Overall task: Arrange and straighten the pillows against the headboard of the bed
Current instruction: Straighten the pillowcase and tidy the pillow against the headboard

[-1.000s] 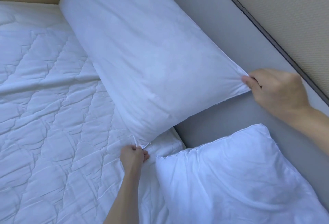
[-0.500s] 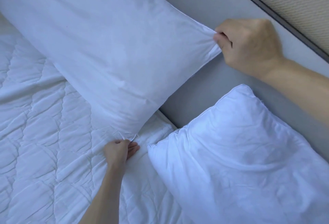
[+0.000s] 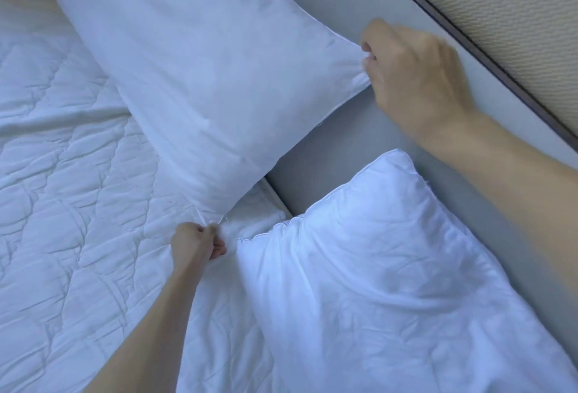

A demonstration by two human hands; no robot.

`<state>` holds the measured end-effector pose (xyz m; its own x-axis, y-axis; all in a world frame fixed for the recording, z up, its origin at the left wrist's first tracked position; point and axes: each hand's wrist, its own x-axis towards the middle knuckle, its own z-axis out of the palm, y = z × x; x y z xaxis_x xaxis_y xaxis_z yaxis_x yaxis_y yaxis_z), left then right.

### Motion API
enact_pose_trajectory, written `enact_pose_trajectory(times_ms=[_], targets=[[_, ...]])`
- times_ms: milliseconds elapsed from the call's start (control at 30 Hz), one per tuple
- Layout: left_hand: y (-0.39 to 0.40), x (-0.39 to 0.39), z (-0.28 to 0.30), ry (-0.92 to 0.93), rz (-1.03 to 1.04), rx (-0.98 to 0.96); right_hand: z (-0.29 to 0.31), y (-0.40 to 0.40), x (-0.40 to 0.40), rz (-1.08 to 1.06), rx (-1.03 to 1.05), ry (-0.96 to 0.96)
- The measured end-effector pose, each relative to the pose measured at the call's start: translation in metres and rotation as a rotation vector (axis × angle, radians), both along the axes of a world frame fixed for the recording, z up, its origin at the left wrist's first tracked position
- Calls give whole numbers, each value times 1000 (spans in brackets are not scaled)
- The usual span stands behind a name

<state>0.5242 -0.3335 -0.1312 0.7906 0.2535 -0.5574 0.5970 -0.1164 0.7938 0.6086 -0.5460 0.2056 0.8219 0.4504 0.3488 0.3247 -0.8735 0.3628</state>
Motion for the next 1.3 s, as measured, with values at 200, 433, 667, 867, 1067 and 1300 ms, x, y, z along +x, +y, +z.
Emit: enact_pose_trajectory(times_ms=[200, 433, 667, 867, 1067, 1300], targets=[[-25, -24, 7, -320, -515, 110, -7, -31, -92, -380, 396, 381], [-15, -19, -1, -224, -523, 32, -31, -39, -103, -360, 561, 155], [-14, -23, 2, -285, -463, 173, 3, -40, -92, -274, 685, -112], [-8, -22, -5, -227, -378, 147, 5, -44, -74, -155, 413, -63], [-8, -35, -10, -186, -281, 184, -15, -64, -59, 16, 25, -166], [-8, -31, -15, -122, -303, 176, -17, -65, -55, -21, 12, -170]])
